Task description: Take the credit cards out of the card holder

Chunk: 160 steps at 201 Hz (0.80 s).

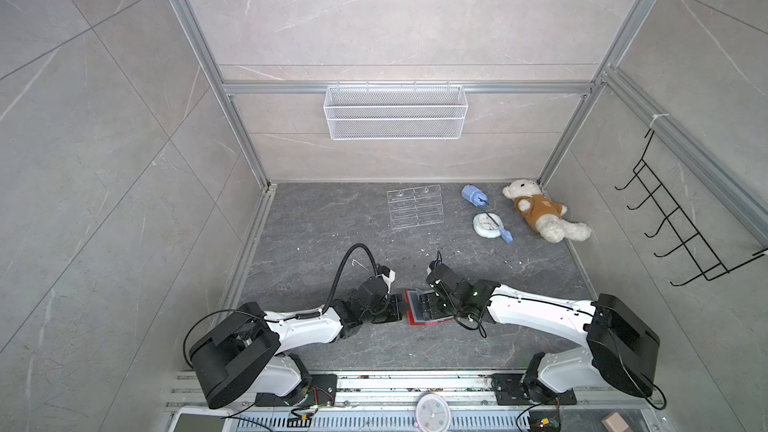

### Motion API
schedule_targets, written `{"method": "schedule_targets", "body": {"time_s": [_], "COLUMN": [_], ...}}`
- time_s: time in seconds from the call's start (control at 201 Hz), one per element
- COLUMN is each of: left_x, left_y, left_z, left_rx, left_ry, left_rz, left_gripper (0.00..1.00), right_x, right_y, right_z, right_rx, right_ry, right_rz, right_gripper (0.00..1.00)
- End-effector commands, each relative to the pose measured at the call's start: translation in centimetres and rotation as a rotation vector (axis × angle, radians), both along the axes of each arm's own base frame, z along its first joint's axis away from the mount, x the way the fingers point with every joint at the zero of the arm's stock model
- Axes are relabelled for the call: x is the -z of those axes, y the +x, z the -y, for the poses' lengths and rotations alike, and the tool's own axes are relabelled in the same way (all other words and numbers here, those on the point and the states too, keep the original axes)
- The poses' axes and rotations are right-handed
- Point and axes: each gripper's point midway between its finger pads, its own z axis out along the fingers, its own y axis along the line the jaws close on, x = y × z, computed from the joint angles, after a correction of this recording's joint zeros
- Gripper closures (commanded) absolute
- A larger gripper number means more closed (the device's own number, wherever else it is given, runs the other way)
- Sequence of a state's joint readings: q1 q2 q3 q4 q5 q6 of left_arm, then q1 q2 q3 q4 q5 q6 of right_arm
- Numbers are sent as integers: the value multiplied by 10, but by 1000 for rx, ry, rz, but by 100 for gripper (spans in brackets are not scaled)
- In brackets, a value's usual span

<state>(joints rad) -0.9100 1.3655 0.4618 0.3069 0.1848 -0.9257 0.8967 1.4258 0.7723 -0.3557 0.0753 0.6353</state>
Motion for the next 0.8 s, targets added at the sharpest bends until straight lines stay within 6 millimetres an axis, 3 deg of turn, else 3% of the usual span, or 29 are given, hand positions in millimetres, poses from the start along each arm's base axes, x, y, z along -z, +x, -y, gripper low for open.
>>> {"method": "schedule_targets", "body": {"time_s": [0.0, 0.333, 0.772, 0.791], "left_x": [-3, 10, 22, 22], "left_y": [5, 10, 24, 25], "left_z": [1, -5, -19, -19], "left_rx": [3, 12, 35, 33], "left_ry": [15, 115, 259, 264], "left_rz": [42, 55, 79, 81], "left_gripper": [100, 100, 100, 95], "right_x": [-4, -11, -18, -19], "right_y": [2, 6, 6, 6], "right_z": [16, 41, 51, 51], "right_rx": [41, 91, 106, 106], "right_ry": [-27, -12, 22, 28], "right_rz": [10, 17, 17, 17], "right_gripper": [20, 20, 20, 20]}}
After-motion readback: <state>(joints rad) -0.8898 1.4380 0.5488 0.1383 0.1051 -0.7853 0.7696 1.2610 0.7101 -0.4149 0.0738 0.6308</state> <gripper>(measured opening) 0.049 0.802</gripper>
